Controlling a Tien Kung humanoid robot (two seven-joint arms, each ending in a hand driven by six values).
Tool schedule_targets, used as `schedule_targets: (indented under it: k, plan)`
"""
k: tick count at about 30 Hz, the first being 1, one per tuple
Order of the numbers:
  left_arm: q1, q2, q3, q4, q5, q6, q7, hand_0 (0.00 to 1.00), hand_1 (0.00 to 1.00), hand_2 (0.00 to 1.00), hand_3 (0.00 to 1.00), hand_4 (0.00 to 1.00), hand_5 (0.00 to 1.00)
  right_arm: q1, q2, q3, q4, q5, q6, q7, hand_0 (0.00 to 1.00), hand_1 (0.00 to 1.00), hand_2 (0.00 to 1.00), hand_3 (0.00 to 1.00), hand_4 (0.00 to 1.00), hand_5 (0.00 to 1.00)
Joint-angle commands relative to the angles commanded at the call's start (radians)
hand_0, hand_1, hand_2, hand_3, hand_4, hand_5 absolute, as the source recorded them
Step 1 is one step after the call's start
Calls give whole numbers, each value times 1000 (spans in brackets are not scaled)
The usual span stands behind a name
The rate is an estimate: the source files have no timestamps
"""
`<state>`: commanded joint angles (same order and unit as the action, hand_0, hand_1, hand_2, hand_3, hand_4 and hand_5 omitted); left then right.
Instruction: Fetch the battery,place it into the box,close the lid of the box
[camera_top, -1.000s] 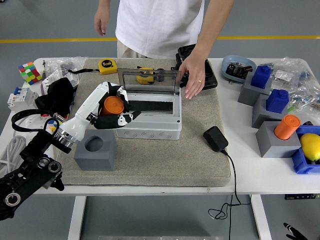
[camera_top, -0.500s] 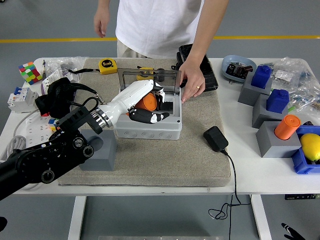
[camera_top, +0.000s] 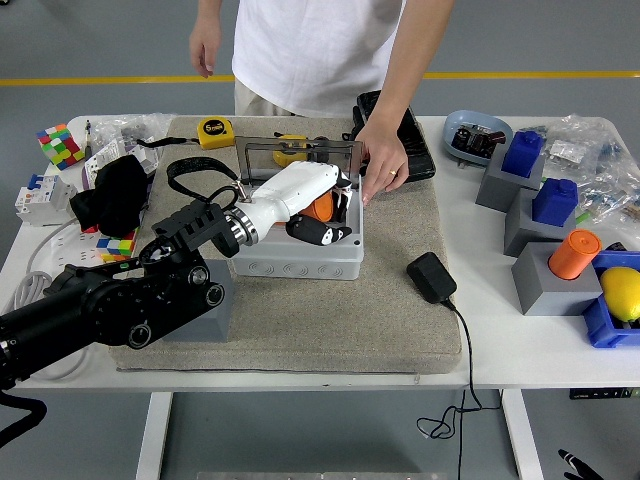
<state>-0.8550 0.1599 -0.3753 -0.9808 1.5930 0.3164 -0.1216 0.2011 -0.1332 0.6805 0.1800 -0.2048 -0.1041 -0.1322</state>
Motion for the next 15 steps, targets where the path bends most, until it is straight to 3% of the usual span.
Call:
schedule_targets:
  k: [7, 15]
  plan:
    - [-39, -70, 38, 106, -30, 29, 24, 40, 81, 239, 307, 822, 2, 4, 1, -27, 0, 24, -2, 3, 644, 691, 662, 558, 926, 458]
    - [-68, -98, 60, 179, -66, 51, 20, 55, 100, 256, 355, 853, 2, 2, 2, -29, 0, 20, 0, -1, 644, 691, 662, 558, 925, 459]
